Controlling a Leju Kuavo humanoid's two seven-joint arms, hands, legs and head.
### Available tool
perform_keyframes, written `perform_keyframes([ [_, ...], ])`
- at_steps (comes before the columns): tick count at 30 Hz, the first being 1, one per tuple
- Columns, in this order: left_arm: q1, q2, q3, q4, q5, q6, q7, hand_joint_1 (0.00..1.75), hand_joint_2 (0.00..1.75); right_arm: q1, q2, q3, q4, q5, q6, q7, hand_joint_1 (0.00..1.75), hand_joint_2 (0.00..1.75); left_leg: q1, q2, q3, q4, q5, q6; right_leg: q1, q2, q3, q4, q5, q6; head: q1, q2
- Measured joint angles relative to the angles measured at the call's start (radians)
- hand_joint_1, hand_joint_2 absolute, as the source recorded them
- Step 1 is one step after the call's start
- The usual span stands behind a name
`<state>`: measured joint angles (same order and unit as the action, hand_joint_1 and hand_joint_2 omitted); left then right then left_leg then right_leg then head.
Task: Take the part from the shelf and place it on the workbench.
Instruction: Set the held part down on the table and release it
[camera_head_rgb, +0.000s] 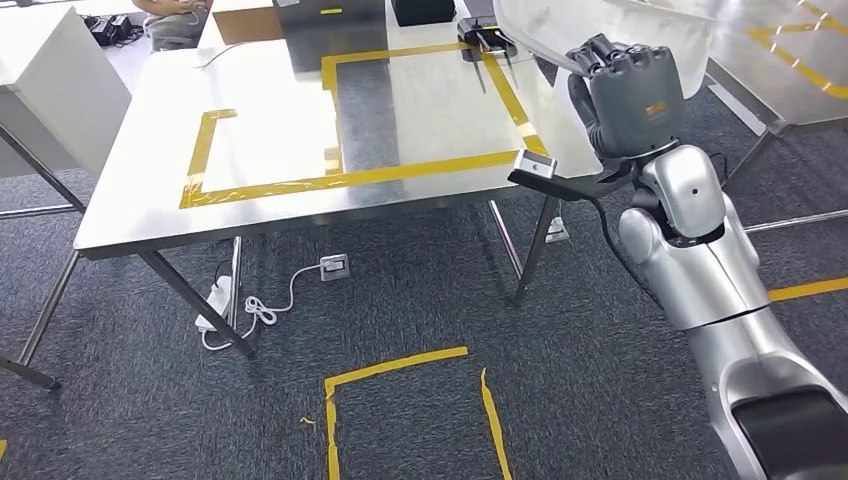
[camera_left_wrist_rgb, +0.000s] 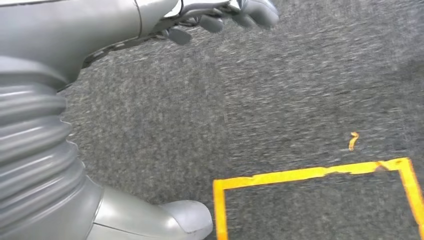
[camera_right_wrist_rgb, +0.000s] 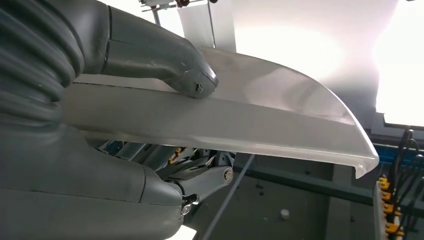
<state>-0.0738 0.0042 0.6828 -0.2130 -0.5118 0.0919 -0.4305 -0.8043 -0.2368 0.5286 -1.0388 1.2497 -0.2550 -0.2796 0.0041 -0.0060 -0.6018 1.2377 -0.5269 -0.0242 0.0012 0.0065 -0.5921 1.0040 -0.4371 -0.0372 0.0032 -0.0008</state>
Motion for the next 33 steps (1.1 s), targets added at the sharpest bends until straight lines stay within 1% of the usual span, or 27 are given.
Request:
perform_keyframes([
  [2,0.002,0.0,0.0,0.0,-0.001,-0.001,0.001,0.0,1.75,0.001,0.002,0.003,0.002,0.001,0.001,0.003,1.75,1.75,0.002,0.0,-0.079,0.073,-0.071,-0.006,0.0,0.002,0.026,0.0,-0.026,-0.001,-0.002,0.0],
  [3,0.004,0.0,0.0,0.0,-0.002,-0.001,0.002,0.0,1.75,0.002,0.003,0.005,0.004,0.002,0.001,0.004,1.75,1.75,0.002,0.001,-0.104,0.075,-0.099,-0.007,0.0,0.003,0.042,0.0,-0.04,0.0,-0.002,0.0],
  [4,0.005,0.0,0.0,0.0,-0.003,-0.002,0.002,0.0,1.75,0.003,0.003,0.006,0.006,0.002,0.001,0.006,1.75,1.75,0.002,0.001,-0.117,0.051,-0.106,-0.007,-0.001,0.005,0.06,0.0,-0.055,0.001,-0.002,0.0],
  [5,0.005,0.0,0.0,0.0,-0.004,-0.002,0.002,0.0,1.75,0.002,0.003,0.007,0.008,0.003,0.001,0.007,1.75,1.75,0.002,0.001,-0.119,0.003,-0.085,-0.006,-0.001,0.005,0.08,0.0,-0.071,0.003,-0.002,0.0],
  [6,0.006,0.0,0.0,0.0,-0.005,-0.003,0.002,0.0,1.75,0.003,0.004,0.007,0.01,0.003,0.0,0.007,1.75,1.75,0.002,0.001,-0.114,-0.061,-0.028,-0.004,-0.002,0.004,0.096,0.0,-0.087,0.005,-0.002,0.0],
  [8,0.009,0.0,0.0,0.001,-0.008,-0.004,0.004,0.0,1.75,0.003,0.004,0.008,0.015,0.001,0.0,0.007,1.75,1.75,0.0,0.003,-0.102,-0.176,0.105,0.006,0.0,0.005,0.127,0.0,-0.121,0.015,-0.002,0.0],
  [9,0.011,0.0,0.0,0.001,-0.008,-0.004,0.005,0.0,1.75,0.003,0.004,0.009,0.017,0.0,-0.001,0.007,1.75,1.75,-0.002,0.004,-0.097,-0.205,0.149,0.013,0.002,0.006,0.14,-0.001,-0.134,0.021,-0.003,0.0],
  [10,0.011,-0.001,0.0,0.001,-0.009,-0.005,0.006,0.0,1.75,0.001,0.004,0.009,0.019,0.0,-0.001,0.007,1.75,1.75,-0.002,0.005,-0.091,-0.216,0.16,0.02,0.004,0.008,0.15,0.003,-0.137,0.028,-0.002,0.0],
  [11,0.009,-0.001,0.0,0.001,-0.01,-0.006,0.006,0.0,1.75,0.0,0.004,0.009,0.019,-0.001,-0.001,0.007,1.75,1.75,-0.001,0.005,-0.08,-0.215,0.153,0.027,0.004,0.009,0.148,0.014,-0.132,0.034,-0.001,0.0],
  [12,0.007,-0.002,0.0,0.001,-0.01,-0.006,0.006,0.0,1.75,-0.001,0.004,0.009,0.019,-0.001,-0.002,0.007,1.75,1.75,0.0,0.005,-0.07,-0.218,0.148,0.034,0.003,0.008,0.136,0.045,-0.116,0.04,0.0,0.0],
  [13,0.004,-0.002,0.0,0.001,-0.01,-0.006,0.005,0.0,1.75,-0.003,0.004,0.009,0.02,-0.001,-0.002,0.007,1.75,1.75,0.001,0.004,-0.059,-0.222,0.14,0.041,0.002,0.007,0.106,0.096,-0.096,0.045,0.002,0.0],
  [14,0.003,-0.002,0.0,0.0,-0.01,-0.006,0.005,0.0,1.75,-0.003,0.004,0.009,0.021,-0.001,-0.003,0.008,1.75,1.75,0.002,0.003,-0.046,-0.224,0.13,0.047,0.0,0.005,0.063,0.158,-0.087,0.05,0.002,0.0],
  [15,0.003,-0.002,0.0,0.0,-0.01,-0.006,0.005,0.0,1.75,-0.001,0.003,0.009,0.023,-0.002,-0.004,0.008,1.75,1.75,0.003,0.002,-0.033,-0.226,0.118,0.05,-0.001,0.003,0.014,0.22,-0.094,0.054,0.003,0.0],
  [16,0.003,-0.002,0.0,0.0,-0.01,-0.006,0.005,0.0,1.75,0.002,0.002,0.009,0.024,-0.002,-0.006,0.009,1.75,1.75,0.003,0.001,-0.019,-0.227,0.105,0.053,-0.002,0.003,-0.034,0.27,-0.123,0.058,0.002,0.0],
  [17,0.004,-0.002,0.0,0.0,-0.01,-0.006,0.005,0.0,1.75,0.007,0.001,0.009,0.026,-0.003,-0.008,0.01,1.75,1.75,0.003,-0.001,-0.004,-0.227,0.09,0.053,-0.003,0.002,-0.074,0.297,-0.166,0.06,0.002,0.0],
  [18,0.004,-0.002,0.0,0.0,-0.01,-0.006,0.005,0.0,1.75,0.012,-0.001,0.009,0.028,-0.004,-0.011,0.009,1.75,1.75,0.003,-0.003,0.015,-0.227,0.075,0.053,-0.004,0.002,-0.103,0.301,-0.208,0.061,0.003,0.0],
  [19,0.005,-0.003,0.0,0.0,-0.009,-0.006,0.005,0.0,1.75,0.016,-0.003,0.009,0.03,-0.005,-0.012,0.007,1.75,1.75,0.003,-0.005,0.035,-0.227,0.059,0.051,-0.005,0.002,-0.121,0.281,-0.231,0.06,0.003,0.0],
  [20,0.005,-0.004,0.0,0.0,-0.008,-0.006,0.005,0.0,1.75,0.019,-0.005,0.009,0.033,-0.007,-0.014,0.006,1.75,1.75,0.003,-0.007,0.057,-0.227,0.043,0.048,-0.006,0.001,-0.13,0.24,-0.222,0.059,0.003,0.0],
  [21,0.005,-0.005,0.001,0.001,-0.006,-0.006,0.005,0.0,1.75,0.021,-0.007,0.009,0.037,-0.009,-0.016,0.005,1.75,1.75,0.003,-0.008,0.074,-0.227,0.027,0.045,-0.006,0.0,-0.132,0.182,-0.169,0.056,0.003,0.0],
  [23,0.003,-0.007,0.008,0.002,0.002,0.005,0.009,0.0,1.75,0.026,-0.012,0.009,0.047,-0.011,-0.021,0.005,1.75,1.75,0.001,-0.01,0.104,-0.22,-0.007,0.036,-0.003,-0.004,-0.135,0.061,-0.001,0.049,0.002,0.0],
  [24,0.002,-0.008,0.012,0.002,0.006,0.021,0.014,0.0,1.75,0.03,-0.013,0.01,0.051,-0.009,-0.023,0.007,1.75,1.75,0.0,-0.011,0.111,-0.22,-0.024,0.031,-0.001,-0.005,-0.135,0.027,0.064,0.044,0.001,0.0],
  [25,0.0,-0.01,0.018,0.002,0.011,0.042,0.02,0.0,1.75,0.032,-0.015,0.01,0.054,-0.007,-0.026,0.01,1.75,1.75,-0.001,-0.012,0.122,-0.215,-0.034,0.025,0.001,-0.005,-0.134,0.013,0.094,0.039,0.0,0.0],
  [27,-0.004,-0.012,0.029,0.0,0.018,0.085,0.03,0.0,1.75,0.033,-0.013,0.009,0.053,-0.001,-0.032,0.018,1.75,1.75,-0.001,-0.011,0.127,-0.201,-0.039,0.014,0.0,-0.002,-0.12,0.016,0.09,0.025,0.0,0.0],
  [28,-0.007,-0.013,0.034,0.0,0.019,0.099,0.033,0.0,1.75,0.032,-0.012,0.009,0.052,0.001,-0.035,0.024,1.75,1.75,-0.001,-0.009,0.118,-0.172,-0.033,0.009,-0.002,-0.002,-0.111,0.014,0.085,0.017,-0.001,0.0],
  [30,-0.012,-0.015,0.041,0.0,0.02,0.111,0.033,0.0,1.75,0.033,-0.01,0.009,0.051,0.007,-0.038,0.034,1.75,1.75,0.0,-0.005,0.06,-0.073,-0.045,0.002,-0.004,-0.002,-0.093,0.011,0.071,0.005,-0.003,0.0],
  [32,-0.014,-0.016,0.044,0.0,0.019,0.118,0.033,0.0,1.75,0.042,-0.01,0.009,0.05,0.012,-0.037,0.039,1.75,1.75,0.0,-0.002,-0.018,0.035,-0.101,-0.004,-0.003,-0.001,-0.08,0.011,0.055,-0.001,-0.003,0.0],
  [33,-0.014,-0.017,0.046,0.0,0.019,0.12,0.036,0.0,1.75,0.048,-0.01,0.009,0.05,0.013,-0.037,0.041,1.75,1.75,0.0,-0.002,-0.048,0.062,-0.124,-0.005,-0.002,0.0,-0.072,0.012,0.047,-0.001,-0.004,0.0],
])
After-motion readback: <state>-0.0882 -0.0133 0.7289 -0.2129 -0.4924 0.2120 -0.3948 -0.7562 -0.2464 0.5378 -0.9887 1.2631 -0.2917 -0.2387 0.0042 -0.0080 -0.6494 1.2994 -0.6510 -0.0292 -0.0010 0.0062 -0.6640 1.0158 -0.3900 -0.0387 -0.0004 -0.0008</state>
